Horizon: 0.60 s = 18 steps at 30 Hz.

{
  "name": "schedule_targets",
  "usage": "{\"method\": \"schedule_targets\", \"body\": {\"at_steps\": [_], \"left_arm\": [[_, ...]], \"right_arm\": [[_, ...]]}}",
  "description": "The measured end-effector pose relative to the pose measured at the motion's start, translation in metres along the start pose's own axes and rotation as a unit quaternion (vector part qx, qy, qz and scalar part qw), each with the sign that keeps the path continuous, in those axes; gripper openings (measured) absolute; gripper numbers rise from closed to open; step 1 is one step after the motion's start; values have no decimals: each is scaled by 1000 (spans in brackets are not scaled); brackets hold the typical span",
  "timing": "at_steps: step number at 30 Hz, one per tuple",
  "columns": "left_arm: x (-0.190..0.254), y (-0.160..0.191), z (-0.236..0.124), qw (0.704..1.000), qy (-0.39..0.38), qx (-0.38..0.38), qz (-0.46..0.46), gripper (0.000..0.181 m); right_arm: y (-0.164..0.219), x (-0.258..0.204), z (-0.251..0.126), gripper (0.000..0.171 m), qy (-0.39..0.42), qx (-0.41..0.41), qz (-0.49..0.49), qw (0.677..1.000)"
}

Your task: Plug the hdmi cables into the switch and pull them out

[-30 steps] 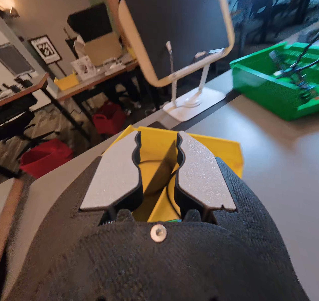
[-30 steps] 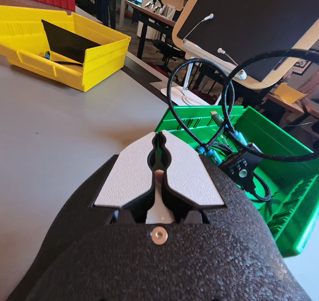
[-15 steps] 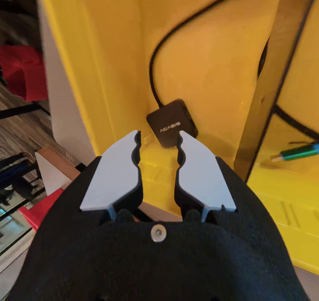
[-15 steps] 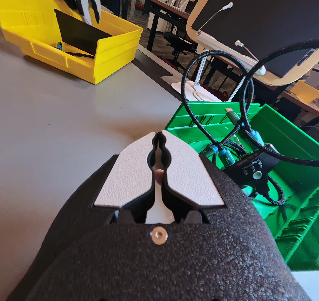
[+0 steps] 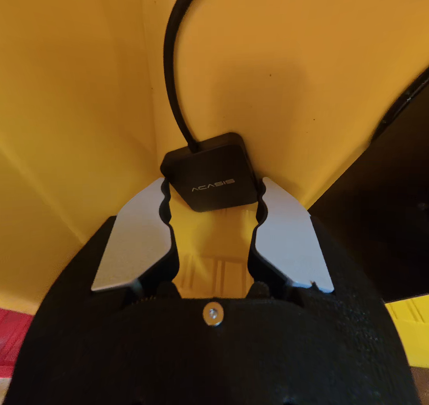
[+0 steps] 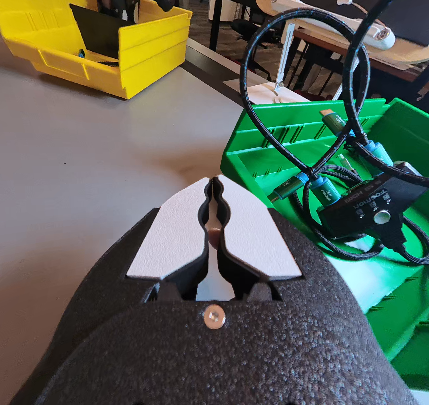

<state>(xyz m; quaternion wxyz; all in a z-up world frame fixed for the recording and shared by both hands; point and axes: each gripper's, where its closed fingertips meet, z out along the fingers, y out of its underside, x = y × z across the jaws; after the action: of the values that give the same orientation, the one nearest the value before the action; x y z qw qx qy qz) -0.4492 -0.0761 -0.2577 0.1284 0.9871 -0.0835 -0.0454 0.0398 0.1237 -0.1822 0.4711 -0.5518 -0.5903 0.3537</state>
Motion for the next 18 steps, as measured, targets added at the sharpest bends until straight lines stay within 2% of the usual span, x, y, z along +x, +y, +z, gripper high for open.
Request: {"method": "schedule_targets", "body": {"at_steps": [4, 10, 14, 18], "left_arm": [[1, 2, -1, 999, -13, -1, 41, 72], [2, 0, -29, 992, -40, 102, 59, 70], [1, -5, -86, 966, -93, 235, 59, 69], [22, -5, -166, 901, -138, 409, 41, 69]], "right_arm": [[2, 3, -1, 1, 3, -4, 5, 1000], [-3, 3, -2, 1, 11, -3, -7, 1000], [-11, -3, -3, 1, 15, -3, -36, 999], [-38, -10, -5, 1, 15, 23, -82, 996]]}}
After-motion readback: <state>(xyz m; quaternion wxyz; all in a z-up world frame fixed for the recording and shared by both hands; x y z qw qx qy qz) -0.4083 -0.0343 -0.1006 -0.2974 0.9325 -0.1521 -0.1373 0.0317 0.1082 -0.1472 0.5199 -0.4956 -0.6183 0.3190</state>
